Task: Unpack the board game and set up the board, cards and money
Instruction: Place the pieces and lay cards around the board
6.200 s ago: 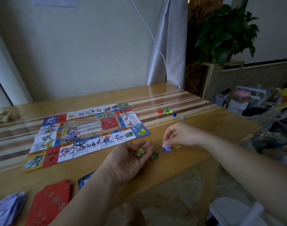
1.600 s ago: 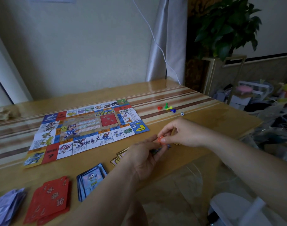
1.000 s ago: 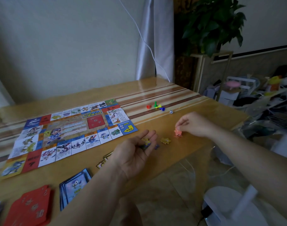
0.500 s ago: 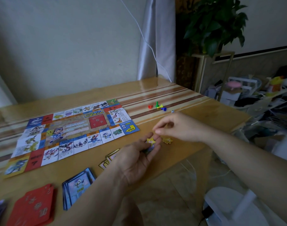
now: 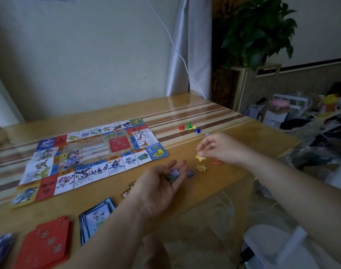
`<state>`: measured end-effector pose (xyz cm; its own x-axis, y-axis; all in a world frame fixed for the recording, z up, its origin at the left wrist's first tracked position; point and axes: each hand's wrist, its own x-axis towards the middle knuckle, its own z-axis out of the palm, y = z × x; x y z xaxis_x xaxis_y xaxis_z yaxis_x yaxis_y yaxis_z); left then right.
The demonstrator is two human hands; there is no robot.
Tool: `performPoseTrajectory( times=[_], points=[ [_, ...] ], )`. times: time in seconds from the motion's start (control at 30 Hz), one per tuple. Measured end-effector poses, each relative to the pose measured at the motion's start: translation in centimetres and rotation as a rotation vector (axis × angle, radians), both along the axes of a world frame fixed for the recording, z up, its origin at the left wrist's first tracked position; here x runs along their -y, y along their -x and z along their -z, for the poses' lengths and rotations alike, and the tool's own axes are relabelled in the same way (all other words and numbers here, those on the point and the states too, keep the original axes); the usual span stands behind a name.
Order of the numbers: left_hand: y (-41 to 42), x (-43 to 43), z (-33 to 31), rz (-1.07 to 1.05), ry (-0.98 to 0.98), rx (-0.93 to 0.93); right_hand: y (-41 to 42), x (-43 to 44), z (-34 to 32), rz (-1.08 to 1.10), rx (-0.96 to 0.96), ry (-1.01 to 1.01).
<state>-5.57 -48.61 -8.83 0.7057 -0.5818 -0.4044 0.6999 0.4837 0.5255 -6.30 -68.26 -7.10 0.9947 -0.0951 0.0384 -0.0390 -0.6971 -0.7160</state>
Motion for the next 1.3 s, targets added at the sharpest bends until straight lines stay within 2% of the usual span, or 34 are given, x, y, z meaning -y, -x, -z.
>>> performPoseTrajectory(
  times=[0.13, 0.33, 0.47, 0.57, 0.67, 0.77, 1.0, 1.3],
  points=[
    [-0.3, -0.2, 0.1, -0.032, -0.015, 0.017, -0.2, 0.1, 1.8, 0.013, -0.073, 0.183],
    [-0.4, -0.3, 0.2, -0.029, -0.028, 0.035, -0.7, 0.1, 2.7, 0.082, -0.003, 0.331],
    [-0.4, -0.3, 0.3, -0.008, -0.01, 0.031, -0.4, -1.2, 0.7, 0.012, 0.13, 0.196],
    [-0.2, -0.2, 0.4, 0.012, -0.004, 0.023, 0.1, -2.9, -1.1, -0.14, 0.098, 0.071],
    [0.0, -0.1, 0.4, 0.025, -0.045, 0.039, 0.4, -4.0, -1.5, -0.255, 0.019, 0.135],
    [0.1, -0.3, 0.4, 0.032, -0.067, 0.046, 0.4, -4.3, -1.3, -0.269, -0.009, 0.146],
    [0.0, -0.8, 0.2, 0.036, 0.034, 0.04, 0.7, -4.4, -1.5, -0.234, -0.013, 0.068],
    [0.4, -0.2, 0.4, 0.032, -0.072, 0.093, 1.0, -4.8, -2.3, -0.257, -0.08, 0.079]
  ],
)
